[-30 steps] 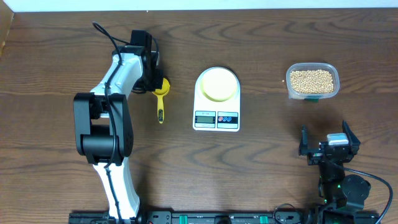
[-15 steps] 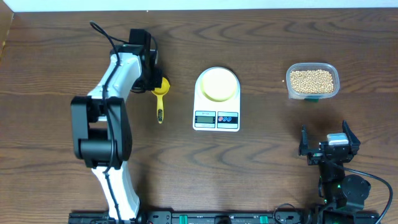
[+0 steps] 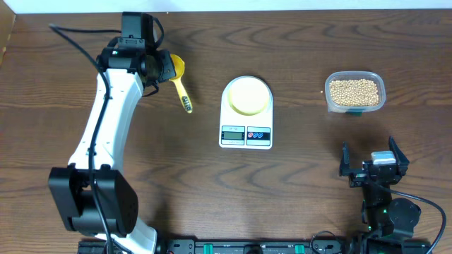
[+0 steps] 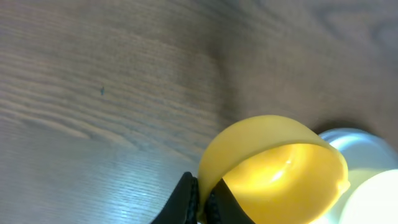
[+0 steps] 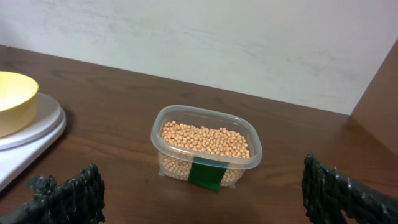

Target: Scoop item into bowl and weigh 50g on scale

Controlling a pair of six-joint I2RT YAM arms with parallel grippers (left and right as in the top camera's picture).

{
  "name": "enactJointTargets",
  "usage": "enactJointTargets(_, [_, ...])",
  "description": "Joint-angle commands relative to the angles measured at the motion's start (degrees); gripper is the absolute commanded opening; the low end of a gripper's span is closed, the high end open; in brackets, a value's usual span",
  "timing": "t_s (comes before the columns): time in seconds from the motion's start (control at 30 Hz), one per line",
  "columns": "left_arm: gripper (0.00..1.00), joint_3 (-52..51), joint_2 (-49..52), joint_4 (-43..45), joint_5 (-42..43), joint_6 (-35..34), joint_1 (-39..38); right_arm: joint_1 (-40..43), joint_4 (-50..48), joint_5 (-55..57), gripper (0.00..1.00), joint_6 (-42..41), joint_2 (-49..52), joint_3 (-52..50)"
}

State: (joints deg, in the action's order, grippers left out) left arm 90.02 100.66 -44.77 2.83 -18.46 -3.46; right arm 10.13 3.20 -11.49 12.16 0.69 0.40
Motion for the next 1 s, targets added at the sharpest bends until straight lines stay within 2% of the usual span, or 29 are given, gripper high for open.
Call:
enactJointTargets(0.0, [0.08, 0.11, -1.44, -0.52, -0.50, -15.58, 0.17, -0.63, 0.28, 0.42, 0.99, 0.33, -0.35, -0.07])
enactJointTargets(0.07, [0.08, 0.11, -1.55, -1.97, -0.48, -22.60, 0.17, -0.63, 0.28, 0.42, 0.99, 0.33, -0.35, -0.07])
enactJointTargets(0.17, [0.07, 0.11, -1.55, -4.37, -0.50, -26.51, 0.17, -0.63, 0.26, 0.44, 0.99, 0.35, -0.35, -0.07])
enactJointTargets(0.4, [0.07, 0.11, -1.55, -7.13, -0.50, -26.64, 0.17, -0.66, -0.66, 0.33, 0.99, 0.24, -0.35, -0.07])
enactJointTargets(0.57, [0.08, 0.11, -1.55, -6.99, -0.48, -26.67, 0.17, -0.63, -2.38, -5.20, 0.99, -1.53, -0.35, -0.07])
enactJointTargets(0.77, [0.08, 0.11, -1.55, -6.62, -0.48, -26.67, 0.17, -0.63, -2.43, -5.33, 0.99, -9.94, -0.31, 0.90])
enactJointTargets(0.97, [0.08, 0.11, -1.55, -5.66, -0.48, -26.64, 0.17, -0.63, -2.78, -1.36, 0.99, -10.84, 3.87, 6.69])
